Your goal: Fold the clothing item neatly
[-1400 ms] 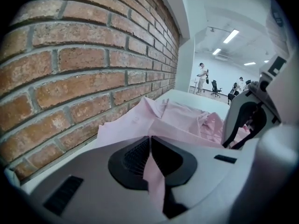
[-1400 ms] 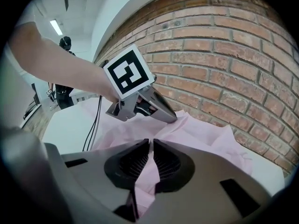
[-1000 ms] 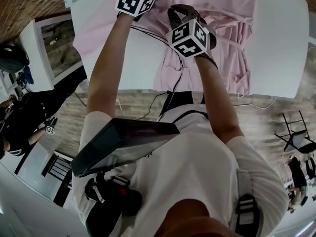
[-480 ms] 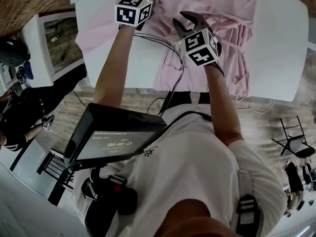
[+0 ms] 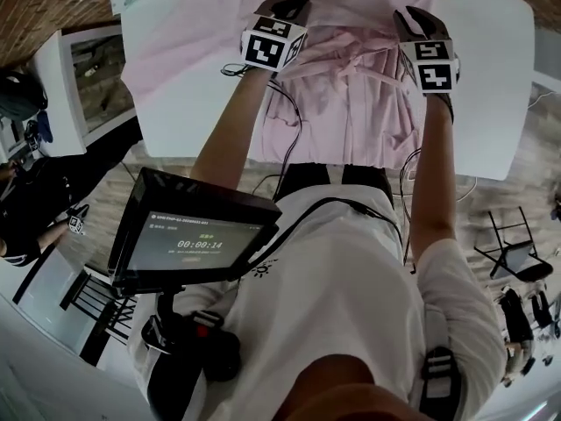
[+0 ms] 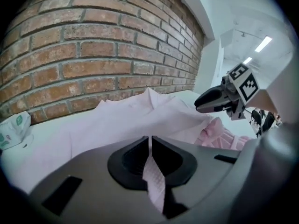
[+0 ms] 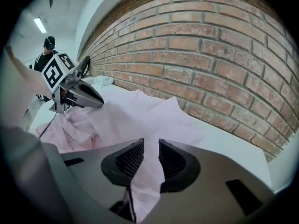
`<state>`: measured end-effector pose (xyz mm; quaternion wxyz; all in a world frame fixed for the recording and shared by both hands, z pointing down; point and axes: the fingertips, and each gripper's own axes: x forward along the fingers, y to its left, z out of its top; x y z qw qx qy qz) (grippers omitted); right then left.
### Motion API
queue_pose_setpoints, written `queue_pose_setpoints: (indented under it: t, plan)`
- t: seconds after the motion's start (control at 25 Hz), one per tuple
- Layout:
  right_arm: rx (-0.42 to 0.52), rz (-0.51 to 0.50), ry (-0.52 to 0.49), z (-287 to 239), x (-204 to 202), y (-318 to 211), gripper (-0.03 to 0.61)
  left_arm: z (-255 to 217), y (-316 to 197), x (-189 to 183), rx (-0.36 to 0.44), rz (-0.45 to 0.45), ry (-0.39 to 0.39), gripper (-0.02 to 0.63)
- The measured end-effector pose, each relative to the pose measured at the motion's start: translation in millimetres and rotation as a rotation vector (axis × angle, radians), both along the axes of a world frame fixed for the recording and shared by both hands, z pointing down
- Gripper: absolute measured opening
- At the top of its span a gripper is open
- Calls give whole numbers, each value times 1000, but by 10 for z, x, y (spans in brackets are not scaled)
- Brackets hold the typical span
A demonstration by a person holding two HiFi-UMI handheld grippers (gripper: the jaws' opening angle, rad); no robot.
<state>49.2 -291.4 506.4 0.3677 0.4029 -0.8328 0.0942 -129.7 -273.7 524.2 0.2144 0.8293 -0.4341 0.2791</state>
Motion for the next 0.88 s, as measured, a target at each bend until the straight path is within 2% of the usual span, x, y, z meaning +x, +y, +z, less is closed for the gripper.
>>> queue_pose_setpoints:
  t: [0.2,0.32,0.4,0.56,0.68,0.88]
  plan:
    - [-74,-43,76,346,84,-72,98,295,96,-287,-88,-40,-98,17]
    - [-87,-54,41,406,67,-111,98,348,115,-455,-105,-75,-104,17]
    - [-103,-56,28,402,135,-126,98,354,99,-427,-112,-97,-114,17]
    - [-124,-69,1,411,336,-145,98,356,55,-234,-74,-91,-168,17]
    - [-120,-106,-28,417,319,-130,98,353,72,-251,-49,-98,-171,17]
    - [-72,-154,-76,236,385,-85,98,-1,195,-390,11,-219,-152,17]
